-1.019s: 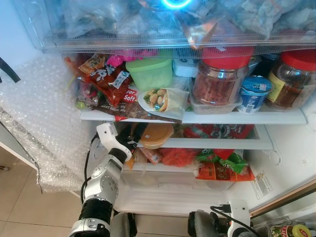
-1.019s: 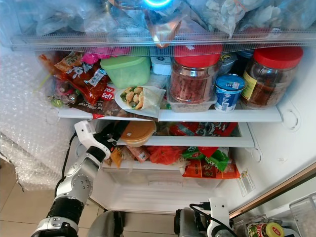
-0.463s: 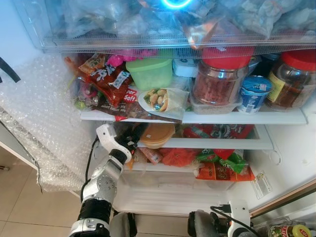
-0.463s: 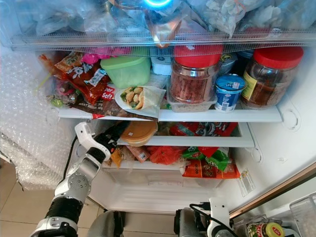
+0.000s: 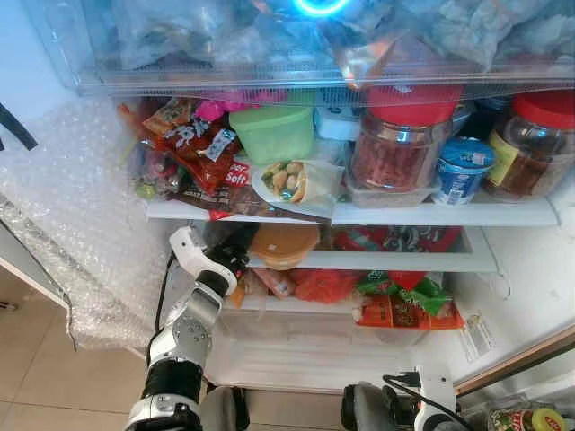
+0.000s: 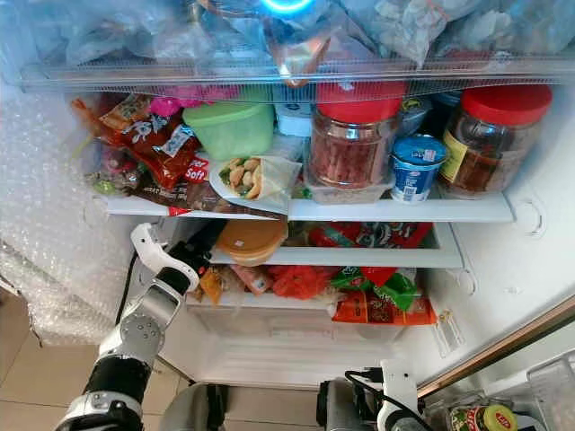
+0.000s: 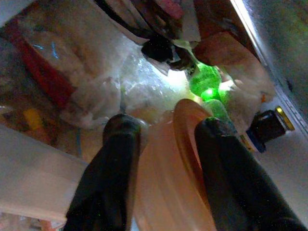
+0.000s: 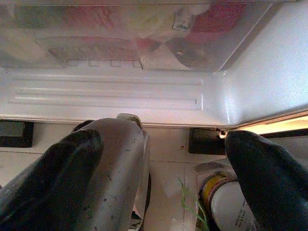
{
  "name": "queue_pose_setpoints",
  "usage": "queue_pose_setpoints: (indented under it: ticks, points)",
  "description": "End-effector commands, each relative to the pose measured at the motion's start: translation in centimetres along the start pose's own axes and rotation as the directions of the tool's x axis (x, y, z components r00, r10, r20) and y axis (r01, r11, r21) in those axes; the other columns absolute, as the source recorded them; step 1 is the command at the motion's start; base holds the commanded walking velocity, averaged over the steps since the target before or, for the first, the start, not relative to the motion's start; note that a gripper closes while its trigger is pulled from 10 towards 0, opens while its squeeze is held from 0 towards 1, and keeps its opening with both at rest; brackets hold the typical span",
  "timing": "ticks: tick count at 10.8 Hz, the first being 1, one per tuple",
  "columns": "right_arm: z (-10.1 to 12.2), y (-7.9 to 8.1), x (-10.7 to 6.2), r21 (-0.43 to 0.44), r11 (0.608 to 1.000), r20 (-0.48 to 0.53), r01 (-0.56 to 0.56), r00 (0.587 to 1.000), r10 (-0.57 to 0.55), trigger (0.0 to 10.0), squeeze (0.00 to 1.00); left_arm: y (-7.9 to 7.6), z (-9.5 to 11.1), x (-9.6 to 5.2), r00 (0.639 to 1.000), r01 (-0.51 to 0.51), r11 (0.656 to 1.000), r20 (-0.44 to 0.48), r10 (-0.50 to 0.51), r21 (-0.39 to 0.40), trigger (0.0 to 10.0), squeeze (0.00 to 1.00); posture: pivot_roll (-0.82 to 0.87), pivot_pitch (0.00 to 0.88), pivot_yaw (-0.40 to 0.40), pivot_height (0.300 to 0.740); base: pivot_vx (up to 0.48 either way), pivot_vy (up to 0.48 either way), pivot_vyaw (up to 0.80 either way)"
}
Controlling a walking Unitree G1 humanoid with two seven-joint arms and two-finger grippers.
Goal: Restocking fridge
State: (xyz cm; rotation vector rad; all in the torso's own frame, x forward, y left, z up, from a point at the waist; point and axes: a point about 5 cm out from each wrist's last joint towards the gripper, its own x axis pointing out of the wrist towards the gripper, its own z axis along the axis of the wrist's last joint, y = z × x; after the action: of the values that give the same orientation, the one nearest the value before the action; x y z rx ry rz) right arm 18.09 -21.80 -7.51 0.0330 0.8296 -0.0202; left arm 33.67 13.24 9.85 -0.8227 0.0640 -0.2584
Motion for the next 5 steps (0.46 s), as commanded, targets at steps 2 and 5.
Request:
queue_pose_setpoints:
  ticks: [2,5]
  points:
    - [-2.1,-0.2,-0.6,0.008,1.0,-0.072,0.005,0.997,-0.005,10.0,0.0,0.5,1.2,0.2,0.991,-0.088,0.996,0.104,0.085,0.023,0.0,0.0,-0.14,0.116,0.057,0.625,0.0,0.0,0.0]
    - [-2.1,-0.2,-0.6,0.004,1.0,-0.072,0.003,0.997,-0.003,10.0,0.0,0.8,2.0,0.6,0.976,-0.17,0.974,0.163,0.146,0.152,0.0,0.0,-0.14,0.123,0.055,0.625,0.0,0.0,0.0]
